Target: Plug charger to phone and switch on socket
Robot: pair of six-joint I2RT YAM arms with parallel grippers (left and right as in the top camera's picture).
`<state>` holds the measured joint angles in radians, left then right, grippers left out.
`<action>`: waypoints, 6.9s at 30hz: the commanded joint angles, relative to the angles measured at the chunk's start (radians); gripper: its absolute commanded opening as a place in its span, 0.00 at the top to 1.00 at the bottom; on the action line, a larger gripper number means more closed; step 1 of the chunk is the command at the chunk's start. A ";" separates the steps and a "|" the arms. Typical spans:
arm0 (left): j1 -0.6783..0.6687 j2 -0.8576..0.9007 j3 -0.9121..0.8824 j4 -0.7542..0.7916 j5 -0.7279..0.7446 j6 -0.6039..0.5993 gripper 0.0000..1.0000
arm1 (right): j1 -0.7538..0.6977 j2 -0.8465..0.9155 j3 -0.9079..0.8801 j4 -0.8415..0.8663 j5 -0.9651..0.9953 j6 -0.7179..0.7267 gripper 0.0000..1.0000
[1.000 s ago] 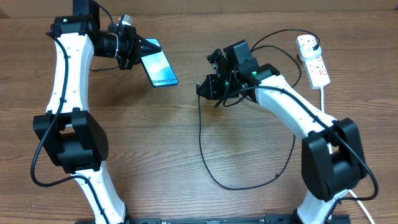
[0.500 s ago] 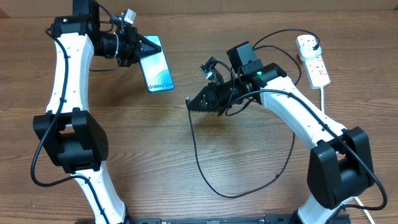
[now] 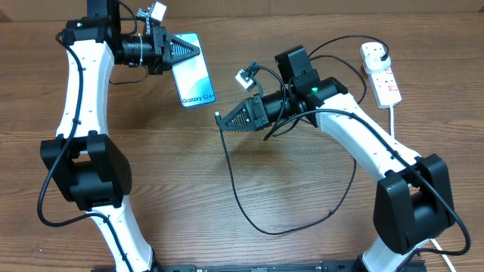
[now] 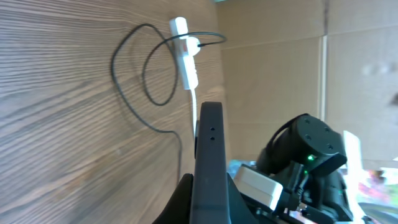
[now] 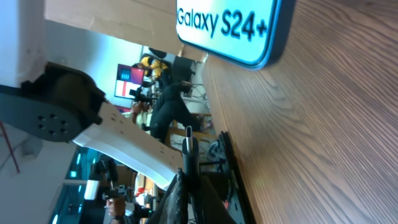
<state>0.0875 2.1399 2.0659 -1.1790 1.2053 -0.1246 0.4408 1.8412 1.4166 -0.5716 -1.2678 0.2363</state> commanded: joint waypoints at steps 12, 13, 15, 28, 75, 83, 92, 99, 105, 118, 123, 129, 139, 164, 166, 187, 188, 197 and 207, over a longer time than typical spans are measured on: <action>0.004 -0.001 0.017 0.023 0.176 -0.086 0.96 | 0.065 -0.002 -0.003 0.146 -0.036 0.214 0.96; 0.004 -0.001 0.017 0.024 0.178 -0.086 0.96 | 0.069 0.001 -0.003 0.154 -0.036 0.222 0.96; 0.004 -0.001 0.017 0.024 0.184 -0.086 0.96 | 0.071 0.009 -0.003 0.195 -0.036 0.260 0.96; 0.004 -0.001 0.017 0.026 0.233 -0.083 0.96 | 0.066 0.018 -0.003 0.275 -0.035 0.314 0.96; 0.002 -0.001 0.017 0.035 0.261 -0.082 0.96 | 0.026 0.018 -0.003 0.335 -0.024 0.353 0.96; -0.012 -0.001 0.017 0.055 0.251 -0.082 0.96 | 0.027 0.018 -0.003 0.361 -0.025 0.378 0.96; -0.017 -0.001 0.017 0.066 0.255 -0.109 0.96 | 0.031 0.018 -0.003 0.361 -0.024 0.378 0.96; -0.017 -0.001 0.017 0.095 0.256 -0.146 0.96 | 0.031 0.018 -0.003 0.360 -0.024 0.378 0.96; -0.022 -0.001 0.017 0.095 0.255 -0.145 0.96 | 0.031 0.018 -0.003 0.362 -0.016 0.385 0.96; -0.023 -0.001 0.017 0.107 0.251 -0.141 0.96 | 0.029 0.018 -0.003 0.369 -0.021 0.389 0.96; -0.023 -0.001 0.017 0.107 0.251 -0.141 0.96 | 0.028 0.018 -0.003 0.385 -0.033 0.393 0.96; -0.023 -0.001 0.017 0.107 0.251 -0.141 0.96 | 0.025 0.018 -0.003 0.388 -0.033 0.393 0.96; -0.023 -0.001 0.017 0.107 0.251 -0.137 0.96 | -0.005 0.018 -0.003 0.388 -0.036 0.397 0.96; 0.113 -0.001 0.017 0.301 0.204 -0.335 0.96 | 0.002 0.018 -0.003 0.136 0.355 0.266 0.66; 0.148 -0.001 0.017 0.286 0.149 -0.336 0.96 | 0.021 0.018 -0.002 0.122 0.502 0.263 0.58; 0.241 -0.001 0.017 0.086 -0.201 -0.231 0.96 | 0.201 0.402 0.464 -0.154 1.164 0.068 0.67; 0.243 -0.001 0.017 0.080 -0.204 -0.225 0.96 | 0.209 0.413 0.464 -0.146 1.179 0.064 0.67; 0.250 -0.001 0.017 0.026 -0.203 -0.222 0.96 | 0.280 0.492 0.463 -0.053 1.229 0.047 0.67; 0.249 -0.001 0.017 -0.020 -0.212 -0.211 0.96 | 0.293 0.544 0.460 -0.036 1.249 0.050 0.69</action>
<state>0.3321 2.1399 2.0659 -1.1919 0.9733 -0.3630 0.7341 2.3592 1.8534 -0.6136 -0.0383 0.2882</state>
